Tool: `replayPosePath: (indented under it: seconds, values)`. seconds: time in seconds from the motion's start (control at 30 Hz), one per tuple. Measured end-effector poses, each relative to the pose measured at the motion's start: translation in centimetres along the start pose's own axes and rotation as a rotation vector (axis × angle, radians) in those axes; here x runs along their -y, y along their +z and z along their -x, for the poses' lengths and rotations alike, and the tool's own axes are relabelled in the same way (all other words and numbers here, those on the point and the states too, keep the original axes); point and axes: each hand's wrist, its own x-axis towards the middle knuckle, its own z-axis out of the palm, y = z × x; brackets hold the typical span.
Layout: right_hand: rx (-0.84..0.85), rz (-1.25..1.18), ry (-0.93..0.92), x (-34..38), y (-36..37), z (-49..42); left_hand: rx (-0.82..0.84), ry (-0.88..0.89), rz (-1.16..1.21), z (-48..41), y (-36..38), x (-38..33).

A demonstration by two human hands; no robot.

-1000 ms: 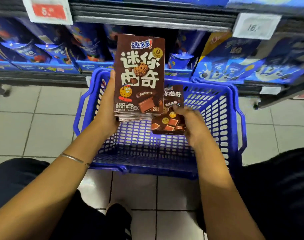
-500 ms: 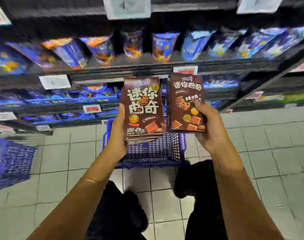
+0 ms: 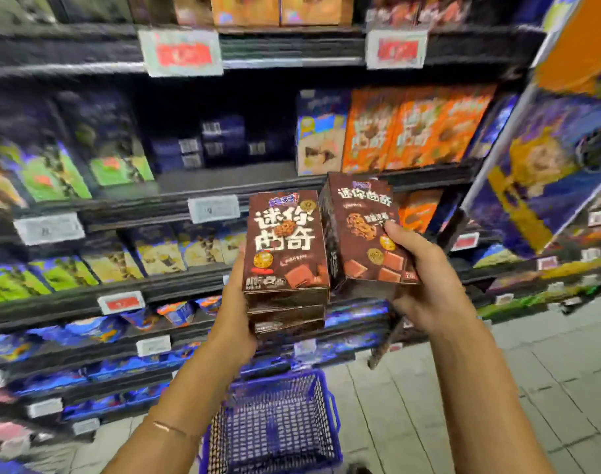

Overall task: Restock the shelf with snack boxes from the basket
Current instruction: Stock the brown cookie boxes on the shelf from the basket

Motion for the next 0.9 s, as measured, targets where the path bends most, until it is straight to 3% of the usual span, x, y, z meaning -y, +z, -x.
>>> replayPosePath:
  seconds: [0.33,0.5,0.67,0.9]
  values:
    - [0.194,0.082,-0.265,14.5,-1.7,-2.9,0.075,0.184,0.077,0.8,14.0,-6.5]
    - [0.186,0.221,-0.668,21.2,-2.1,-6.1,0.139,0.292,0.096,0.3,19.0,-7.7]
    - [-0.098,0.344,-0.889,27.8,-2.2,-10.7,0.110,0.351,0.105,0.3,22.8,-8.7]
    - [-0.545,0.563,-1.003,32.3,-2.2,-18.5,0.108,0.338,0.064,-0.4,25.7,-9.9]
